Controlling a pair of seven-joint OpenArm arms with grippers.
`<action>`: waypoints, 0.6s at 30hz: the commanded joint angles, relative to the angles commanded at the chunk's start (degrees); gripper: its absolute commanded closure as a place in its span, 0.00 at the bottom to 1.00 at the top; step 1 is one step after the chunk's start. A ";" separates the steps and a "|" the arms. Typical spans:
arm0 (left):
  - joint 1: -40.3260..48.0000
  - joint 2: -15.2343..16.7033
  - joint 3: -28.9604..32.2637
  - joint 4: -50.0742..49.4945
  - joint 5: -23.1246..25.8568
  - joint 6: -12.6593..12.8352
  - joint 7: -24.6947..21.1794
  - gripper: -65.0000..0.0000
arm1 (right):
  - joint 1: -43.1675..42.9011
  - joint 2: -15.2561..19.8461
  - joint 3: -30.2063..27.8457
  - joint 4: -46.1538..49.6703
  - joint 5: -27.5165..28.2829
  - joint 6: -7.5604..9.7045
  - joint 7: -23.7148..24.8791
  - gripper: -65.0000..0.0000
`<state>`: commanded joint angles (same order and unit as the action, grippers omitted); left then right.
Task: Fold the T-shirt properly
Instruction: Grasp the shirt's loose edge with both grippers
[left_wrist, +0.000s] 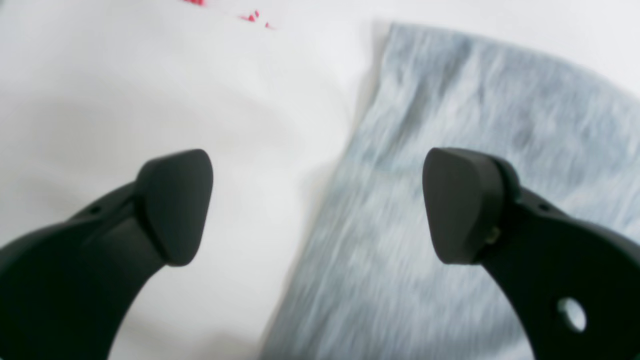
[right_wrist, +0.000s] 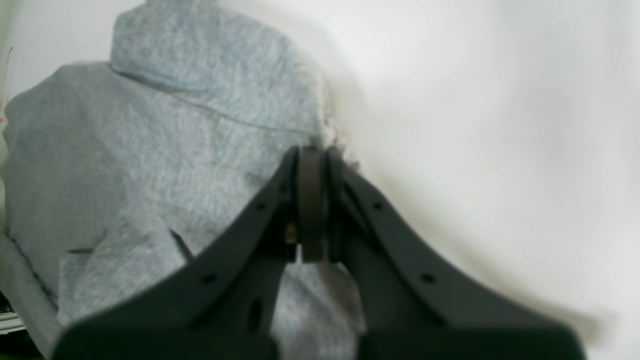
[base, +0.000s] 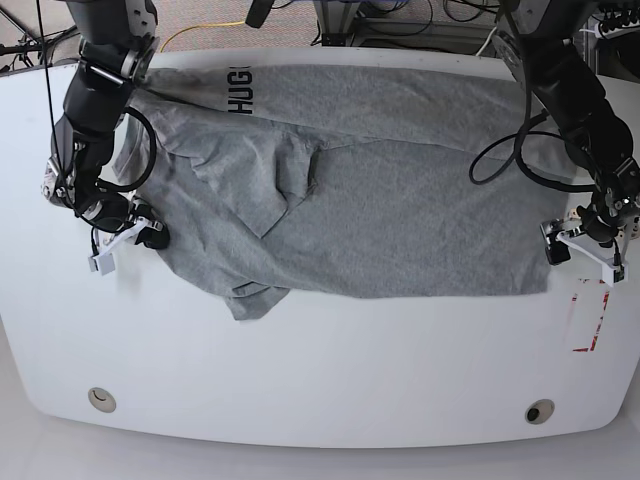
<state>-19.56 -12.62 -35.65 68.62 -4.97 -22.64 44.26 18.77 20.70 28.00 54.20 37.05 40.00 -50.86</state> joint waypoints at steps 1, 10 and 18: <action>-0.35 0.00 0.00 -1.85 -0.09 0.00 -0.79 0.02 | 0.00 0.09 0.00 0.00 0.00 0.00 0.00 1.00; -5.63 0.09 0.09 -14.86 -0.26 -0.26 -5.19 0.01 | 0.00 0.70 0.00 0.09 0.00 0.00 -0.09 1.00; -6.95 0.97 6.95 -17.76 -0.53 -0.35 -5.63 0.01 | 0.09 0.79 0.00 0.09 0.00 0.00 -0.09 1.00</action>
<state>-26.51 -11.65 -28.70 50.86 -5.49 -22.99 38.64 18.86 21.49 28.00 54.29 37.05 40.00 -50.95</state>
